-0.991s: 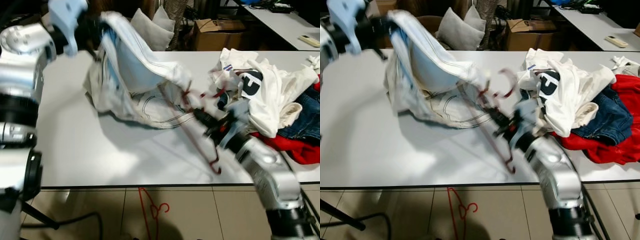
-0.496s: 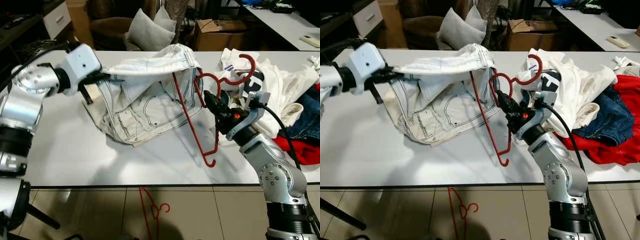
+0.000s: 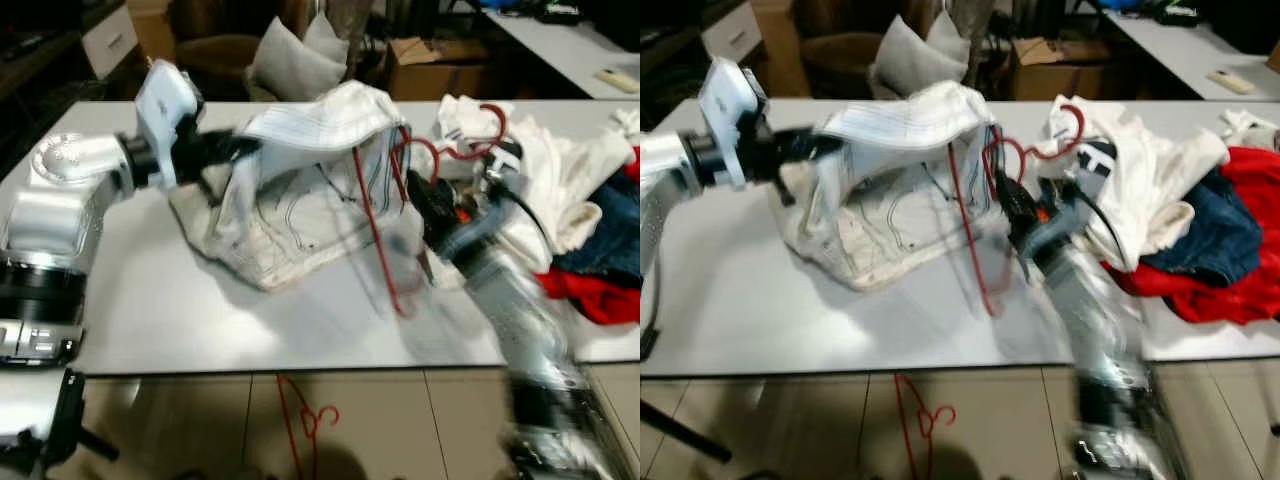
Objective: Hang hanger
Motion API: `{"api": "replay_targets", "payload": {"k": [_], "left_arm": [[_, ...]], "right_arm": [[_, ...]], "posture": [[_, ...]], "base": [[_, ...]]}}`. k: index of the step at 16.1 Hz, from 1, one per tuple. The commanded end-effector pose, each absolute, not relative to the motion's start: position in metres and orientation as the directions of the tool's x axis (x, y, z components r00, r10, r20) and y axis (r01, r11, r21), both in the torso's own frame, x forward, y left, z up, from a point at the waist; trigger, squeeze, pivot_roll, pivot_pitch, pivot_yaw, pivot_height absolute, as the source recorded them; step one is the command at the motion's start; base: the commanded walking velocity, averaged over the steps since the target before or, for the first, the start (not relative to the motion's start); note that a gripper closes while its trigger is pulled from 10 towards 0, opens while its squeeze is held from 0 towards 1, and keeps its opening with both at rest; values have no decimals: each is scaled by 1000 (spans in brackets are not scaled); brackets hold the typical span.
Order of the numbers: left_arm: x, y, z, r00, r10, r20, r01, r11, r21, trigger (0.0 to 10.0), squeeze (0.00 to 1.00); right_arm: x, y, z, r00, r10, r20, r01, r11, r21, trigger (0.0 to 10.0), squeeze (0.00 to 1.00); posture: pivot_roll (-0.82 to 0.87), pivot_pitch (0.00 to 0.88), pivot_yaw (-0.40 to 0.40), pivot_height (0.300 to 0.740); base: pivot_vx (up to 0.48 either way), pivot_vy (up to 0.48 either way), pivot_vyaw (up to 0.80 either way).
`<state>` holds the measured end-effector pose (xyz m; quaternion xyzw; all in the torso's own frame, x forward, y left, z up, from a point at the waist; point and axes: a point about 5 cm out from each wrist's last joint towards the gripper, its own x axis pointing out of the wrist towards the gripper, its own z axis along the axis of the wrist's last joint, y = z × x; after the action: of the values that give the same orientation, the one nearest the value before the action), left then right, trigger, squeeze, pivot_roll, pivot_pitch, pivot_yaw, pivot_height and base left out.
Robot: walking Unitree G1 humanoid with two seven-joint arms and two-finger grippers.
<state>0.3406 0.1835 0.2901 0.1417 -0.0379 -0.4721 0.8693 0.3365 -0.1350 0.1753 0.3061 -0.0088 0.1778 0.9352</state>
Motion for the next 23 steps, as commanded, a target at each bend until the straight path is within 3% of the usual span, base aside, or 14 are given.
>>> {"api": "replay_targets", "payload": {"k": [1, 3, 5, 7, 8, 9, 13, 15, 16, 17, 19, 21, 23], "left_arm": [[331, 172, 316, 452, -892, 0, 859, 435, 271, 0, 0], [321, 152, 331, 324, -946, 10, 928, 320, 192, 0, 0], [319, 139, 352, 290, -954, 76, 947, 297, 121, 0, 0], [324, 132, 371, 326, -933, 149, 936, 341, 83, 0, 0], [333, 133, 390, 406, -882, 241, 901, 430, 54, 0, 0], [337, 133, 401, 429, -853, 298, 891, 453, 13, 0, 0], [345, 134, 431, 459, -779, 427, 873, 486, -53, 0, 0], [353, 143, 452, 524, -664, 532, 814, 574, -86, 0, 0], [363, 154, 459, 612, -565, 554, 719, 689, -92, 0, 0], [365, 156, 460, 629, -545, 554, 697, 711, -91, 0, 0], [380, 180, 451, 746, -404, 530, 538, 834, -121, 0, 0], [391, 199, 433, 817, -319, 480, 418, 901, -114, 0, 0], [395, 202, 422, 834, -342, 433, 396, 918, -36, 0, 0]], "right_arm": [[347, -133, 180, 956, 261, 132, -286, 739, 610, 10000, 0], [366, -106, 195, 950, 265, 165, -299, 620, 726, 10000, 0], [376, -83, 202, 946, 277, 171, -300, 535, 790, 10000, 0], [379, -69, 195, 954, 274, 121, -260, 556, 789, 10000, 0], [377, -57, 174, 961, 277, 5, -176, 594, 785, 10000, 0], [374, -53, 162, 957, 288, -41, -144, 589, 795, 10000, 0], [365, -61, 127, 949, 253, -190, -1, 603, 798, 10000, 0], [356, -65, 113, 919, 316, -237, -31, 656, 754, 10000, 0], [345, -67, 112, 892, 388, -232, -104, 674, 731, 10000, 0], [343, -67, 112, 887, 399, -230, -116, 677, 727, 10000, 0], [331, -73, 128, 871, 463, -161, -199, 634, 747, 10000, 0], [318, -80, 149, 854, 514, -77, -294, 599, 745, 10000, 0], [312, -86, 164, 848, 531, -8, -369, 599, 711, 10000, 0]], "posture": [[-48, 0, 72, 740], [-11, 0, 80, 740], [24, 0, 94, 740], [39, 0, 103, 740], [52, 0, 124, 740], [55, 0, 130, 740], [34, 0, 170, 740], [20, 0, 173, 740], [6, 0, 170, 740], [5, 0, 169, 740], [-11, 0, 161, 740], [-23, 0, 162, 740], [-39, 0, 167, 740]], "base": [[0, 0, 0], [0, 0, 0], [0, 0, 0], [0, 0, 0], [0, 0, 0], [0, 0, 0], [0, 0, 0], [0, 0, 0], [0, 0, 0], [0, 0, 0], [0, 0, 0], [0, 0, 0], [0, 0, 0]]}}
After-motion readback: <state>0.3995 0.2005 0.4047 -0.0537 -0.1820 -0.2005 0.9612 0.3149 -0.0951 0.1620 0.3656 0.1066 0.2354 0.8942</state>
